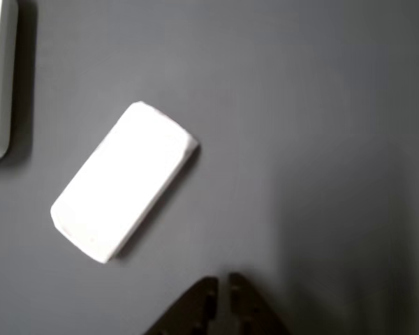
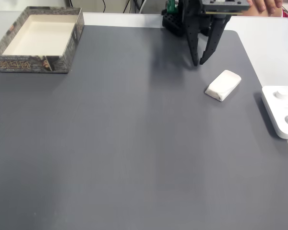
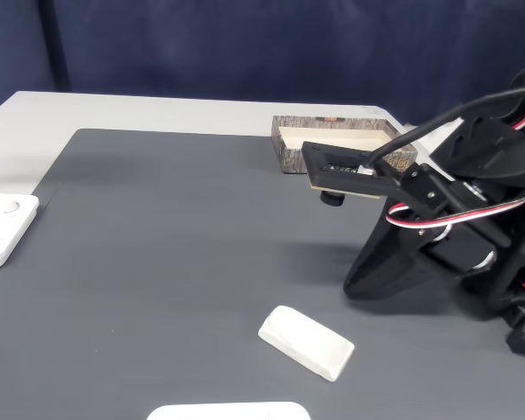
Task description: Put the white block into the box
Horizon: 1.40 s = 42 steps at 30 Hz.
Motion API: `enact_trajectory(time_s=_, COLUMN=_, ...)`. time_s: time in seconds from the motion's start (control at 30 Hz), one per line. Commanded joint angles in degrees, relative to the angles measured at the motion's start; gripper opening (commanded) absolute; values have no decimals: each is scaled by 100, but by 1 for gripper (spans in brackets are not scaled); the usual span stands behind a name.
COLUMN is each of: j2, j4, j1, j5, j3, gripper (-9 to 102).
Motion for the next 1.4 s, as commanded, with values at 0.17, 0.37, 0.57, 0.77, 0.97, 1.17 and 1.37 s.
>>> enact_trajectory(time_s=0.17, j2=193, j4=9, j1=79, j5=-53, j3=123, gripper=-1)
enact_trajectory(time_s=0.37, j2=193, j4=9, j1=79, j5=-53, j3=123, gripper=-1)
enact_trajectory(time_s=0.57, j2=193, j4=9, j1=79, j5=-53, j3=123, gripper=-1)
enact_trajectory(time_s=0.77, j2=193, j4=9, j1=79, j5=-53, j3=123, gripper=-1)
enact_trajectory(time_s=0.97, j2=193, j4=9, j1=79, j5=-53, j3=123, gripper=-1)
enact_trajectory(time_s=1.17, j2=193, j4=9, j1=79, j5=-53, j3=123, gripper=-1)
enact_trajectory(time_s=1.37, j2=193, j4=9, j1=79, j5=-53, j3=123, gripper=-1)
